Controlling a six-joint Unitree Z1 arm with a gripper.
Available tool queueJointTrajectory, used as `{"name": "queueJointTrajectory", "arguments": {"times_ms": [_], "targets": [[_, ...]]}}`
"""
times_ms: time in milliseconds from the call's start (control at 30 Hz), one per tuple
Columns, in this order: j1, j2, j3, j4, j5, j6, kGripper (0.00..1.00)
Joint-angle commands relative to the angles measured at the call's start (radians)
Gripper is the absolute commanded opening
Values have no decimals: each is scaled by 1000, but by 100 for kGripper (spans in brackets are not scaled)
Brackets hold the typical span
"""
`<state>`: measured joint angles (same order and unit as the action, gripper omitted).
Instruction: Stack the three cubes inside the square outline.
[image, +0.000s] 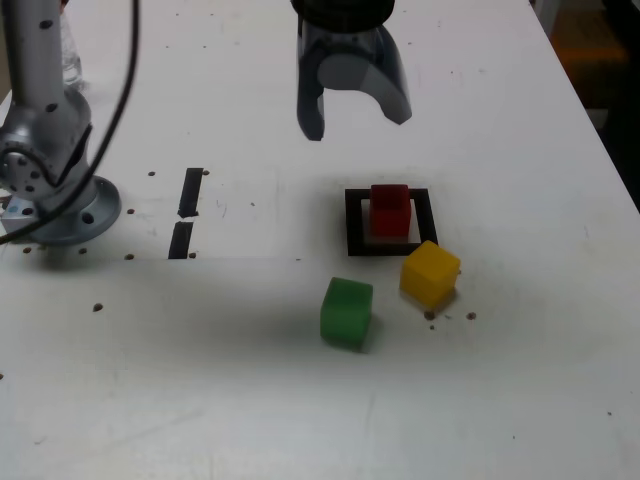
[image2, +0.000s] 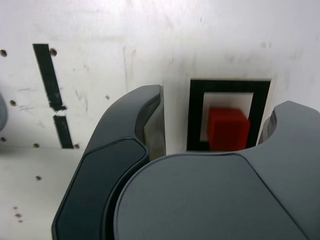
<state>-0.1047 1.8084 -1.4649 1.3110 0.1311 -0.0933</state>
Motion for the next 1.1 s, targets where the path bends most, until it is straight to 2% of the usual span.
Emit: {"name": "queueJointTrajectory", "arguments": {"times_ms": [0,233,433,567,800,1067], "targets": [[-38,-3,-18,4,-10,13,80],[-165,36,-128,37,-36,88,80],[-212,119,-221,65,-89,244,80],[-223,174,-244,62,-105,310,80],[-229,242,-269,34,-105,391,80],[-247,283,-253,3,-93,411,79]]}}
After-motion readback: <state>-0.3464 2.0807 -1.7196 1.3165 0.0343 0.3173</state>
